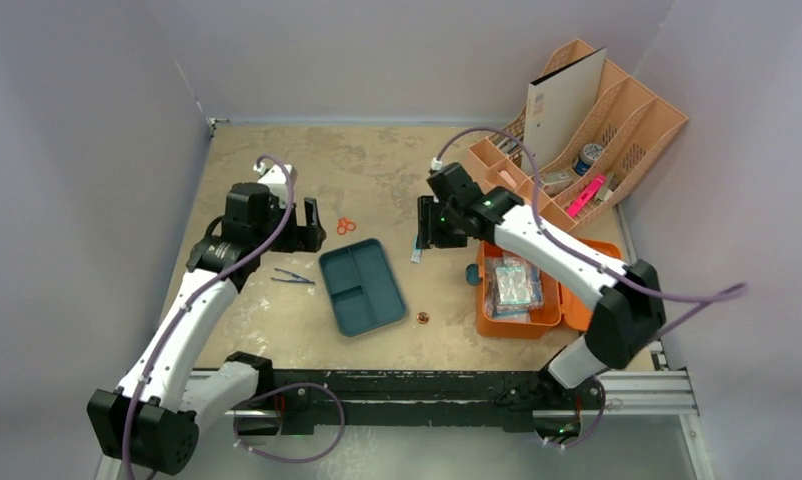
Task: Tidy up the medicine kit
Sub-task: Pick up the medical item at the center of the board.
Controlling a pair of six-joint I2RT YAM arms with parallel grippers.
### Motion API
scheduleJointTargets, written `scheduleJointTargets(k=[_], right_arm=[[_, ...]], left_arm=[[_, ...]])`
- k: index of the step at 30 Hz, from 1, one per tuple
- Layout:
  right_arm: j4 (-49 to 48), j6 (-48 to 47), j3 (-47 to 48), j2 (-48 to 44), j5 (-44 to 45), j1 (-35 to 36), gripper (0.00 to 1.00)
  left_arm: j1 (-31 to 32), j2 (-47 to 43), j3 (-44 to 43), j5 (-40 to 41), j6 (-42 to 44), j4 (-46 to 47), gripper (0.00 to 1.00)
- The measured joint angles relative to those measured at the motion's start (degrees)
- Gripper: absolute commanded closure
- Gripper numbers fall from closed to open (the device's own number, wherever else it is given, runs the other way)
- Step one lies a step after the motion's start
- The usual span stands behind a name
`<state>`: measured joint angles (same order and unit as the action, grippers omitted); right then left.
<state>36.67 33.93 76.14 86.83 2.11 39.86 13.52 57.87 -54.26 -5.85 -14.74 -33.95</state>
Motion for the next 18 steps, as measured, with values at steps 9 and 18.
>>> scheduleJointTargets(k=[9, 18], right_arm=[[-2.62, 1.07, 3.63, 15.28, 7.21, 1.73, 0.65], [-4.33, 2.34, 6.88, 23.76, 9.64, 2.25, 0.65]], left_arm=[[0.00, -5.55, 1.03, 5.66, 0.85, -1.55, 0.13], [0.00, -8.13, 1.25, 7.56, 0.85, -1.64, 0.13]])
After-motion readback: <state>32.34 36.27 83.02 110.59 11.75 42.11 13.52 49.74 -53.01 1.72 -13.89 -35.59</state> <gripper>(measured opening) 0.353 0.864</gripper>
